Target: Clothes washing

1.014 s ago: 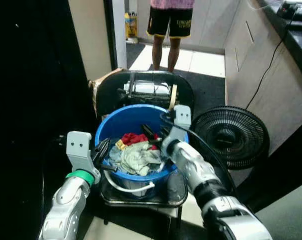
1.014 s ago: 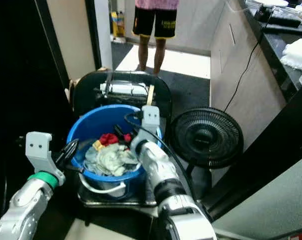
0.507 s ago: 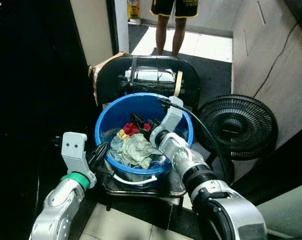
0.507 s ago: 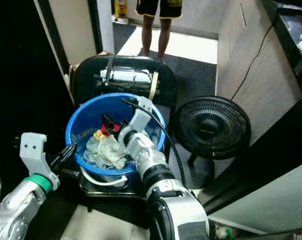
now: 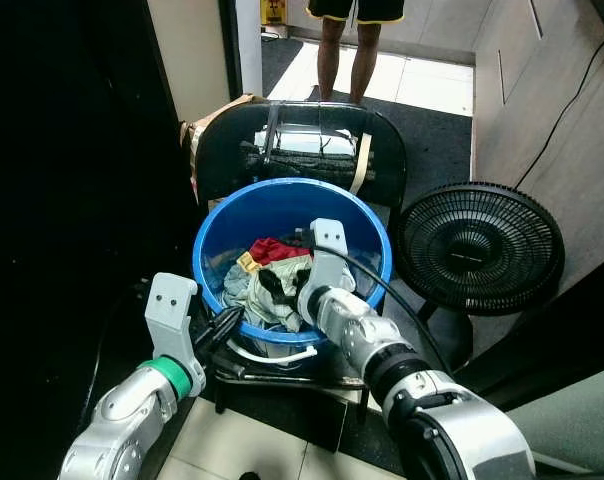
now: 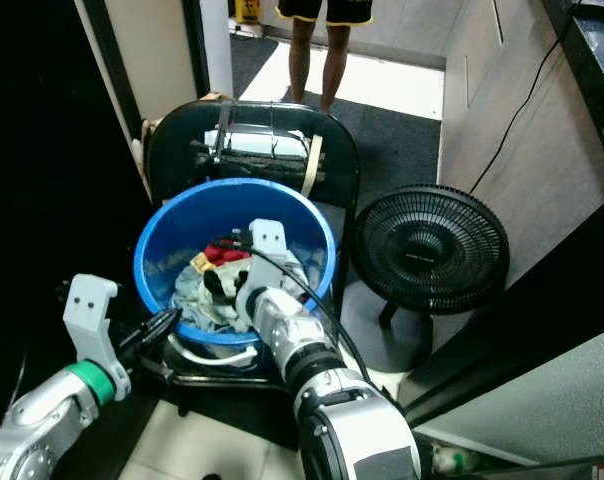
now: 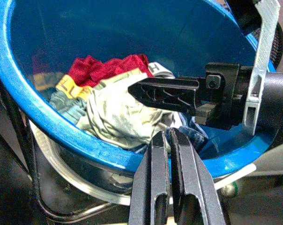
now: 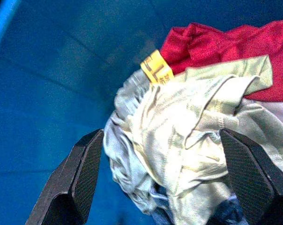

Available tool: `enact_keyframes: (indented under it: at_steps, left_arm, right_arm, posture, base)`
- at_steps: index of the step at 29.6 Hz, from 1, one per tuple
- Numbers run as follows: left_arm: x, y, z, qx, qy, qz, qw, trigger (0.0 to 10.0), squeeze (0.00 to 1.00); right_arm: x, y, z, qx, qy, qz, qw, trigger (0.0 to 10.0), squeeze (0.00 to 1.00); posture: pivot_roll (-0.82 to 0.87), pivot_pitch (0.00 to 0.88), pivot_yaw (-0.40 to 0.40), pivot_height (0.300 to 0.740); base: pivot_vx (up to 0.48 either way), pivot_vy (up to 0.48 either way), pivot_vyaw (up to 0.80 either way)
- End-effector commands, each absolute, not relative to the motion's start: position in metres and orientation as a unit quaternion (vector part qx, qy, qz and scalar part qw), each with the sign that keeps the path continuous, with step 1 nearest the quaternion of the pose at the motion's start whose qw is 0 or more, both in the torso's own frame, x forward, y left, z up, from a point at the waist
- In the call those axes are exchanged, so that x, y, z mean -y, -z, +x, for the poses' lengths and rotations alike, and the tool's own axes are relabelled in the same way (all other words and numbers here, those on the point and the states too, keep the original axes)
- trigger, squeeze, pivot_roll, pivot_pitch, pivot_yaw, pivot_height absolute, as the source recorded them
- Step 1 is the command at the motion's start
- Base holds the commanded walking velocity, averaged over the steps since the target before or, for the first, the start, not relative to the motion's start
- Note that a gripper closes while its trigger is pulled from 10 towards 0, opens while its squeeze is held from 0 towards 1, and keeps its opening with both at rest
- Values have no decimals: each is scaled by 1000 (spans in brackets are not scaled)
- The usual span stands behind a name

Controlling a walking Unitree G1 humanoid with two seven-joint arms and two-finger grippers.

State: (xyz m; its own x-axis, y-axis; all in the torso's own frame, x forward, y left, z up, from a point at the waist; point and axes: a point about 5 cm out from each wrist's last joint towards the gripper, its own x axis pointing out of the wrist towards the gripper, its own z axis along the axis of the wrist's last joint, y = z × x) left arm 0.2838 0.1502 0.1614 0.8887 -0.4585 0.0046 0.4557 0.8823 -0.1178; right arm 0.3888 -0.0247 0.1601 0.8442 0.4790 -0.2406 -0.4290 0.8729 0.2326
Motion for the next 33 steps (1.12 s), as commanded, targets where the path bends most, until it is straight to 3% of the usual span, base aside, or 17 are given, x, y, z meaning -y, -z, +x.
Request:
enact_keyframes:
  at_steps: [1, 11, 13, 18, 33]
  left_arm:
    - [-149, -155, 277, -30, 248, -57, 967, 10000, 0]
    - [-144, -151, 269, -51, 273, -51, 959, 10000, 0]
    - [-142, -148, 268, -58, 280, -45, 957, 10000, 0]
    - [-138, -146, 266, -65, 292, -40, 953, 10000, 0]
    - [-132, -119, 254, -128, 317, 55, 938, 10000, 0]
  right_arm:
    - [25, -131, 378, -204, -236, 51, 949, 10000, 0]
    - [28, -113, 371, -210, -239, -37, 947, 10000, 0]
    - [31, -142, 382, -103, -212, 32, 971, 10000, 0]
    - [38, -174, 391, -7, -208, 145, 967, 10000, 0]
    - [30, -172, 386, 5, -249, 109, 962, 10000, 0]
  posture:
    - [48, 331, 58, 740]
    - [50, 340, 58, 740]
    - [51, 343, 59, 740]
    - [48, 348, 63, 740]
    - [51, 353, 67, 740]
  base:
    - [0, 0, 0]
    - [0, 0, 0]
    - [0, 0, 0]
    - [0, 0, 0]
    - [0, 0, 0]
